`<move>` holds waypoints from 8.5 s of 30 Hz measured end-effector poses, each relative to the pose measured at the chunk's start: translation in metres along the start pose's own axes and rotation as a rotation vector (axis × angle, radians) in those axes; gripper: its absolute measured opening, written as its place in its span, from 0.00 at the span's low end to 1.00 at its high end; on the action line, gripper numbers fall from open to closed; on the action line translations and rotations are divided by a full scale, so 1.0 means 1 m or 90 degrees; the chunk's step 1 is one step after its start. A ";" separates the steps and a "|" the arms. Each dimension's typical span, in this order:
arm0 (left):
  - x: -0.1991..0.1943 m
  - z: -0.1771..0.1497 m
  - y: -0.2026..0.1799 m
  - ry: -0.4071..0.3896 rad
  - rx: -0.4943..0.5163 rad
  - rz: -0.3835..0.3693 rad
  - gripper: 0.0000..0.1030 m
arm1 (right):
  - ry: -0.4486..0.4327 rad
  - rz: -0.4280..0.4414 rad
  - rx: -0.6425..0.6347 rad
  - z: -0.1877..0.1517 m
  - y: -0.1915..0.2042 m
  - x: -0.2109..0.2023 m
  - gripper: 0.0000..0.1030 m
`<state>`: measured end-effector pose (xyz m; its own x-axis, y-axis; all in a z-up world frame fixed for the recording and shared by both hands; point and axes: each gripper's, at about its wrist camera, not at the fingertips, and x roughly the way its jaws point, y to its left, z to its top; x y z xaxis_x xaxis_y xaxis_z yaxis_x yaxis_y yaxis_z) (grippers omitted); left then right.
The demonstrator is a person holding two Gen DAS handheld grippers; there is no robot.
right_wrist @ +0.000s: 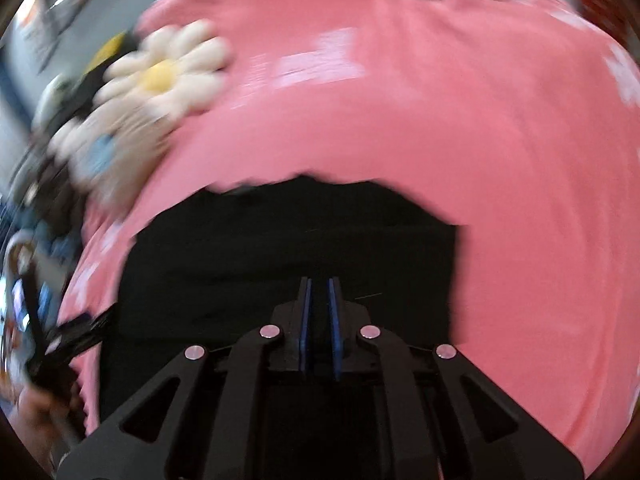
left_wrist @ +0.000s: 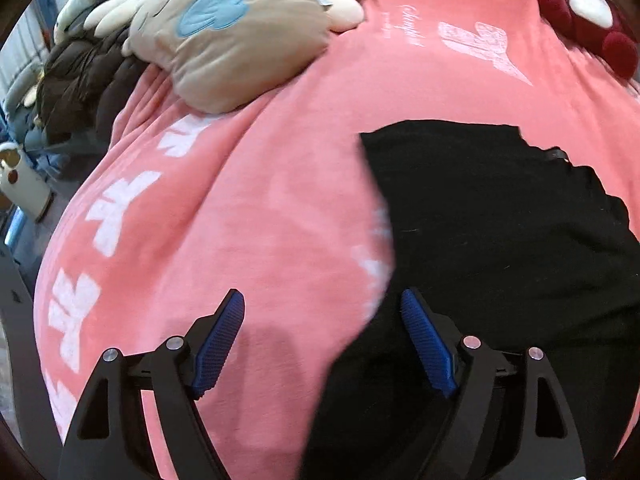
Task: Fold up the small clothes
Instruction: 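Grasp the remaining side edge with the right tool and fold it toward the center, then open the right tool and withdraw it from the folded top, then grasp the hem of the folded top with the right tool while the left tool grasps it too, then lift the hem with both tools and fold it up toward the collar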
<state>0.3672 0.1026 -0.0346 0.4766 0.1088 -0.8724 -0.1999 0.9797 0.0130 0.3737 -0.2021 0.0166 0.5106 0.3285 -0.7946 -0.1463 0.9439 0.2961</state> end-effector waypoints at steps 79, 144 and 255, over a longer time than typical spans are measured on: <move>-0.085 -0.256 0.046 0.117 -0.092 -0.088 0.90 | 0.188 -0.187 0.187 -0.295 -0.059 -0.125 0.82; -0.159 -0.276 0.093 0.050 -0.235 -0.349 0.03 | 0.070 0.019 0.278 -0.327 -0.061 -0.208 0.04; -0.049 -0.020 0.012 0.009 -0.072 -0.246 0.47 | -0.009 -0.128 0.121 -0.063 -0.092 -0.074 0.50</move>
<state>0.3246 0.1057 -0.0010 0.5230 -0.2670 -0.8095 -0.1023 0.9231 -0.3706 0.2959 -0.3111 0.0145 0.5256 0.1340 -0.8401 0.1202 0.9659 0.2293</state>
